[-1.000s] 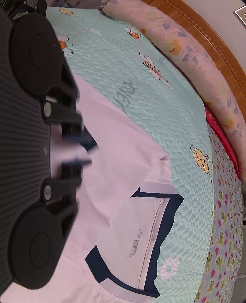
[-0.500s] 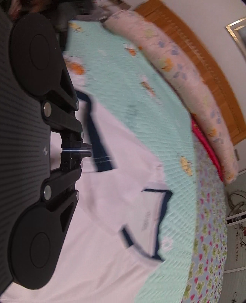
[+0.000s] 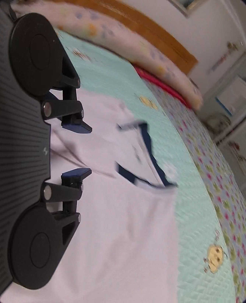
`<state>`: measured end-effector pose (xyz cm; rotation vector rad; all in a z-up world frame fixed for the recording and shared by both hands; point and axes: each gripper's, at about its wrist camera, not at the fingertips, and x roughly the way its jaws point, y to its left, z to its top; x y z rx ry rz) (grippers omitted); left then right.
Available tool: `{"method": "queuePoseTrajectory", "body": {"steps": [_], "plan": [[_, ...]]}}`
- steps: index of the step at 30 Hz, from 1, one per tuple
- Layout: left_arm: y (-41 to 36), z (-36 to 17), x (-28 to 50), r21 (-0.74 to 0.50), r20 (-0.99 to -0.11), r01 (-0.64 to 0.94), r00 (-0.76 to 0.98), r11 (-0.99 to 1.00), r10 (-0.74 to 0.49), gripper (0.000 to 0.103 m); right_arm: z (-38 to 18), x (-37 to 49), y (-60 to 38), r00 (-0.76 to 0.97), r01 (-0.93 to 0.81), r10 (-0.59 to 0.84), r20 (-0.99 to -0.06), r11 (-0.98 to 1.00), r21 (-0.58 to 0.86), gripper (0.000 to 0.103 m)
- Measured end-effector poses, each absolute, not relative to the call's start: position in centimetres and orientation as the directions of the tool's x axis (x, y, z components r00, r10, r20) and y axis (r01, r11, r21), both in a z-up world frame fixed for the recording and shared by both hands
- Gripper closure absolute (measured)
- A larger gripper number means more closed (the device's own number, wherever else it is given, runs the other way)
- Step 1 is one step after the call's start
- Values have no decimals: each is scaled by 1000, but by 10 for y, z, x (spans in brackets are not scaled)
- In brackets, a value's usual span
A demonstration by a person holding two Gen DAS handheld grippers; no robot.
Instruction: Fold clothes
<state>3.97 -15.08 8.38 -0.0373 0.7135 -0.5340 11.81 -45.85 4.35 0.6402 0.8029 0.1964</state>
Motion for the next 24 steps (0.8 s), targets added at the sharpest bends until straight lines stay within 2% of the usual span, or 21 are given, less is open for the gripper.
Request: {"method": "queuePoseTrajectory", "body": {"steps": [2,5,11,13,15,16,17,19,20,22,24], "plan": [[-169,72,71,-211,-644,465,595,860,-480,35,38,131,-463,687,98,385,-616,791,604,62],[-190,58,94,-184,-641,528,574,829,-509,35,31,142,-469,689,110,380,-617,786,608,62],[-206,39,104,-72,-685,591,556,803,-471,35,19,149,-467,676,57,436,-594,773,632,62],[-202,38,106,-79,-680,576,565,813,-467,35,20,150,-463,668,28,444,-598,787,616,63],[-198,38,109,-134,-673,578,543,805,-502,36,21,150,-458,663,9,451,-598,793,609,68],[-200,37,110,-148,-674,582,533,799,-512,37,21,150,-456,657,3,450,-605,801,599,77],[-201,35,112,-159,-675,586,523,795,-521,40,20,150,-454,652,0,449,-611,806,592,87],[-205,32,115,-182,-677,593,504,785,-537,66,19,150,-452,646,0,448,-618,810,587,93],[-205,32,115,-183,-676,586,508,789,-534,95,18,149,-452,646,2,447,-618,809,588,97],[-204,34,114,-192,-666,573,520,797,-535,98,18,148,-454,651,10,447,-613,803,595,103],[-203,40,107,-186,-637,579,544,794,-546,98,21,146,-457,665,18,446,-599,792,610,103]]}}
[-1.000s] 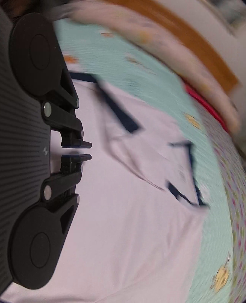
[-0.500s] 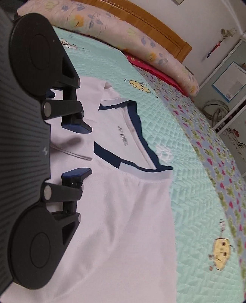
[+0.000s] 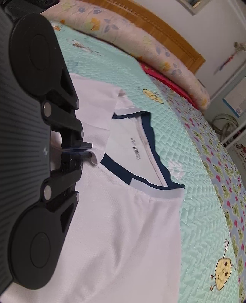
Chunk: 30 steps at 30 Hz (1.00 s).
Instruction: Fold clothes
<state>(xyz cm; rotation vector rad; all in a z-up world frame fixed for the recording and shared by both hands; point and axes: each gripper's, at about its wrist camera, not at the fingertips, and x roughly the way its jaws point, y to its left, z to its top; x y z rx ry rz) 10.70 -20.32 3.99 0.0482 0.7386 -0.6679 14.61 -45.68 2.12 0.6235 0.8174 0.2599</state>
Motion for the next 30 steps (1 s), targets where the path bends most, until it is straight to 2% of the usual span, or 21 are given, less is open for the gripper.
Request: {"method": "queuePoseTrajectory", "body": {"steps": [8,14,16,19,20,21,22,25,27,29,30], "plan": [[-219,60,89,-171,-576,640,552,749,-603,98,43,127,-473,728,21,427,-535,767,641,103],[-239,40,86,-128,-640,645,526,753,-560,95,40,120,-482,738,45,383,-556,793,607,103],[-239,30,89,-121,-675,627,516,769,-527,92,40,117,-481,748,42,368,-553,805,592,103],[-223,33,86,-163,-646,583,546,796,-533,74,42,112,-476,761,33,347,-549,823,566,103],[-216,35,84,-178,-629,567,564,805,-536,62,42,112,-473,758,33,331,-562,841,540,103],[-207,40,82,-188,-606,540,593,820,-530,57,42,113,-470,753,33,313,-578,860,509,103],[-197,44,80,-205,-585,511,620,835,-523,56,40,115,-467,738,46,289,-610,880,473,102],[-166,52,77,-237,-548,402,696,884,-464,54,37,116,-467,712,150,162,-683,915,374,95],[-150,50,80,-229,-539,340,736,912,-410,49,51,113,-461,745,171,66,-663,943,286,92],[-142,43,87,-233,-564,289,738,929,-371,49,70,120,-444,784,100,63,-618,969,226,71],[-141,40,90,-242,-570,285,732,928,-373,49,77,131,-434,780,35,117,-615,973,229,67]]}}
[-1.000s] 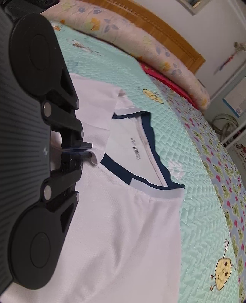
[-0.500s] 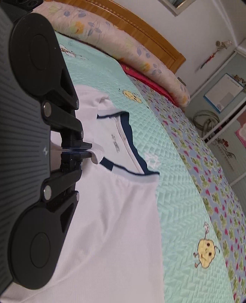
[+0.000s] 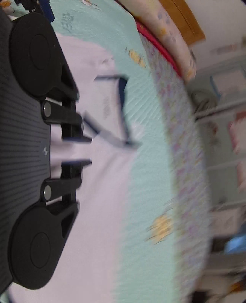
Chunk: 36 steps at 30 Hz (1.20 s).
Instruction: Fold clothes
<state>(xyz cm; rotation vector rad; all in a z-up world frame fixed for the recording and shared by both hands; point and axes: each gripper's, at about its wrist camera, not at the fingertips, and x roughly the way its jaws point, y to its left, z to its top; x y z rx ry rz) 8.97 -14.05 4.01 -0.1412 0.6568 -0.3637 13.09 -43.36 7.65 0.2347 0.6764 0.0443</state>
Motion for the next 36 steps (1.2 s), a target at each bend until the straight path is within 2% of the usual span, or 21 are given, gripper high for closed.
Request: {"method": "queuePoseTrajectory", "body": {"steps": [4,8,12,16,19,21,23,26,30,36], "plan": [[-143,31,87,-221,-587,281,726,934,-357,49,90,206,-385,644,-191,402,-650,908,372,65],[-145,23,78,-210,-588,256,738,943,-331,49,92,290,-336,467,-289,544,-698,839,460,65],[-147,19,73,-196,-577,229,759,954,-301,49,90,339,-298,363,-329,514,-777,851,409,65],[-148,17,71,-201,-571,213,768,956,-291,48,81,362,-269,229,-339,373,-899,897,285,65],[-150,15,70,-195,-568,215,771,957,-289,46,78,370,-255,159,-363,314,-936,900,240,65],[-151,14,69,-191,-567,220,771,957,-290,44,77,377,-247,99,-373,313,-944,892,257,72],[-152,13,69,-187,-566,224,771,957,-291,43,77,381,-242,65,-393,294,-953,886,247,97],[-149,13,69,-199,-565,220,771,955,-295,43,79,380,-246,73,-410,316,-946,874,261,103],[-148,12,67,-193,-560,191,784,962,-268,43,79,382,-294,195,-316,594,-781,792,523,103],[-155,10,62,-144,-554,177,801,974,-228,42,31,364,-322,303,-238,619,-725,786,571,103]]}}
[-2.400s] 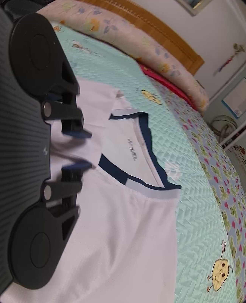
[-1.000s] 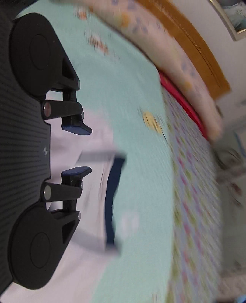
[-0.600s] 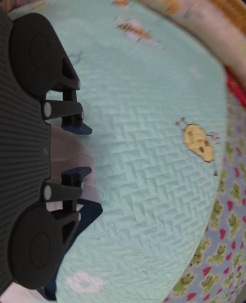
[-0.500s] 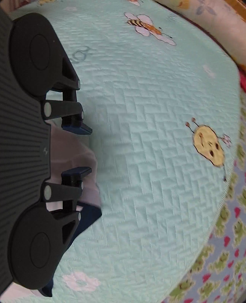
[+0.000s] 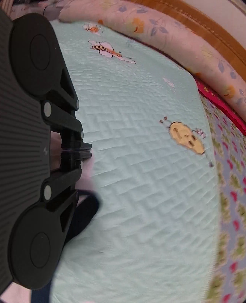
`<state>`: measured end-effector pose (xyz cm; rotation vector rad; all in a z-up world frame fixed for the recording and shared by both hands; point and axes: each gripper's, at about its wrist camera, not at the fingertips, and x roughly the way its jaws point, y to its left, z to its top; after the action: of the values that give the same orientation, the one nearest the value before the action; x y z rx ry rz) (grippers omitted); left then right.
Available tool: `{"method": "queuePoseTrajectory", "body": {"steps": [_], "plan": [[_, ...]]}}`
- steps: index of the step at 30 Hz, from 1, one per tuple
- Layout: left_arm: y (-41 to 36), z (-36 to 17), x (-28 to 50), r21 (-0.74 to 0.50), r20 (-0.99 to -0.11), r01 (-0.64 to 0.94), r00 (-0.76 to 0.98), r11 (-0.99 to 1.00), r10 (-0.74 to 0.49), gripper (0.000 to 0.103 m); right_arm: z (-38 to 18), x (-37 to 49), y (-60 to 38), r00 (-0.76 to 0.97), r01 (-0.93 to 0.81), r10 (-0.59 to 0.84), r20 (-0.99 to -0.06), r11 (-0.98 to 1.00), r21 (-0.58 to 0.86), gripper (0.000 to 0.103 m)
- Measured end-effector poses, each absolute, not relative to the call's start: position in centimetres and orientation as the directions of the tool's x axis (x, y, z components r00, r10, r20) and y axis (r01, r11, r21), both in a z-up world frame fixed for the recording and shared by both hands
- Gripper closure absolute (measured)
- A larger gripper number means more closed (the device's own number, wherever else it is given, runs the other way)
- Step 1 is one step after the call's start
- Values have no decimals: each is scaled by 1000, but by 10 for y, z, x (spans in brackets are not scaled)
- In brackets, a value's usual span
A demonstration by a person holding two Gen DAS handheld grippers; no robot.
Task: Fold clothes
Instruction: 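Release the shirt edge with the right gripper and lift both grippers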
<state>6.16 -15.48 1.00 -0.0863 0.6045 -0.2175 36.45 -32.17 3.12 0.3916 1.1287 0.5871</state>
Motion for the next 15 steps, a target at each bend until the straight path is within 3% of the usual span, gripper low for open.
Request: {"method": "queuePoseTrajectory", "body": {"steps": [6,12,13,15], "plan": [[-158,11,63,-126,-563,189,795,974,-227,38,50,340,-368,502,-154,644,-578,724,673,98],[-162,11,64,-106,-571,200,790,974,-225,34,70,274,-373,468,-234,701,-538,686,689,98],[-161,11,65,-111,-572,200,788,973,-228,34,70,262,-382,504,-203,678,-535,695,690,96],[-160,11,65,-118,-573,201,786,972,-232,34,72,235,-402,589,-135,578,-564,759,637,79]]}}
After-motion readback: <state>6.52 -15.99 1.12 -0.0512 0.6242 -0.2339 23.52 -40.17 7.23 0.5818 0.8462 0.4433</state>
